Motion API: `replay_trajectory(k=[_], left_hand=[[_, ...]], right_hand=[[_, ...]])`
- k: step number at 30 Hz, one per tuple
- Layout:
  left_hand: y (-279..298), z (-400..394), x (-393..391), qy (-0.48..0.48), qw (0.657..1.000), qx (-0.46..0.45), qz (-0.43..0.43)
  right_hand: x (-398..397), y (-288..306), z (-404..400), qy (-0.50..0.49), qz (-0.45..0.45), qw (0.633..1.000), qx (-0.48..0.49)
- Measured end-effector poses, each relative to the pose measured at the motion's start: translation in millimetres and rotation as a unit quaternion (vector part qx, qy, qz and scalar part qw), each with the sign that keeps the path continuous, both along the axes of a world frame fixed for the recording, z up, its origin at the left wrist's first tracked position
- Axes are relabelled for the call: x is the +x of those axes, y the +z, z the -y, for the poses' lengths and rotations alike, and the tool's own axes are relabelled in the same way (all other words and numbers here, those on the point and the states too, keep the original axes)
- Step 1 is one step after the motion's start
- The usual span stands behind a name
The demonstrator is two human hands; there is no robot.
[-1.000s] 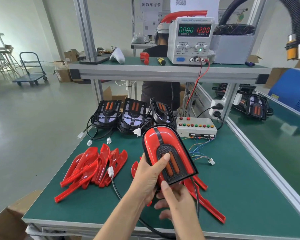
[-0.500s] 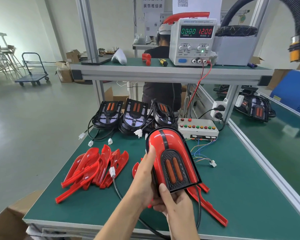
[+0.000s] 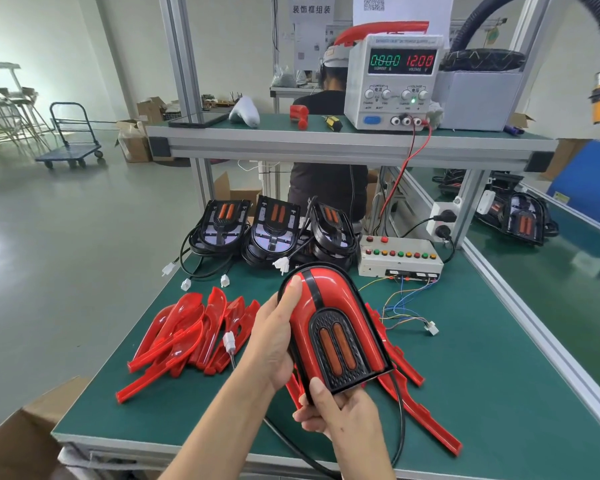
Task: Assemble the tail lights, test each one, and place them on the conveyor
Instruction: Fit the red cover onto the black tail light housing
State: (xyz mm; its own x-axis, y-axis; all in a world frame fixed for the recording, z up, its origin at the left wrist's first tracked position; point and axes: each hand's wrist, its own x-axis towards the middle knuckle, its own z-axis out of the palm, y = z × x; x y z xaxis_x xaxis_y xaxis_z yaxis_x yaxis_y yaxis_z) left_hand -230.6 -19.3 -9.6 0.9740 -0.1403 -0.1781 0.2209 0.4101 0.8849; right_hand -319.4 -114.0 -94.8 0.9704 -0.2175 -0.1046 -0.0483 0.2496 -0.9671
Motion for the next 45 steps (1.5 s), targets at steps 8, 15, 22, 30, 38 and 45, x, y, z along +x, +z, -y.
replay_trajectory(k=[8,15,22,30,38,45], left_hand=[[2.2,-0.8,-1.8,0.004,0.999,0.02,0.046],[3.0,-3.6,-5.3,-0.006,0.997,0.03,0.065],[5.4,-9.7,-3.2,-0.051,0.998,-0.008,0.026],[2.5,-9.5,-0.6,-0.029,0.999,-0.04,0.02],[2.7,-6.6,-2.5,-0.033,0.997,-0.007,0.063],[0.3,-5.4,-4.1,-0.054,0.993,-0.015,0.105]], right_hand=[[1.1,0.9,-2.3,-0.004,0.012,1.0,-0.013],[0.2,-1.2,0.4,0.011,0.02,0.999,-0.023],[0.3,-0.2,1.5,0.027,0.018,0.999,-0.009],[0.0,1.2,0.6,0.042,0.018,0.999,0.003],[-0.4,6.6,0.2,0.034,0.027,0.999,-0.011],[-0.2,9.0,2.6,0.029,0.02,0.999,0.002]])
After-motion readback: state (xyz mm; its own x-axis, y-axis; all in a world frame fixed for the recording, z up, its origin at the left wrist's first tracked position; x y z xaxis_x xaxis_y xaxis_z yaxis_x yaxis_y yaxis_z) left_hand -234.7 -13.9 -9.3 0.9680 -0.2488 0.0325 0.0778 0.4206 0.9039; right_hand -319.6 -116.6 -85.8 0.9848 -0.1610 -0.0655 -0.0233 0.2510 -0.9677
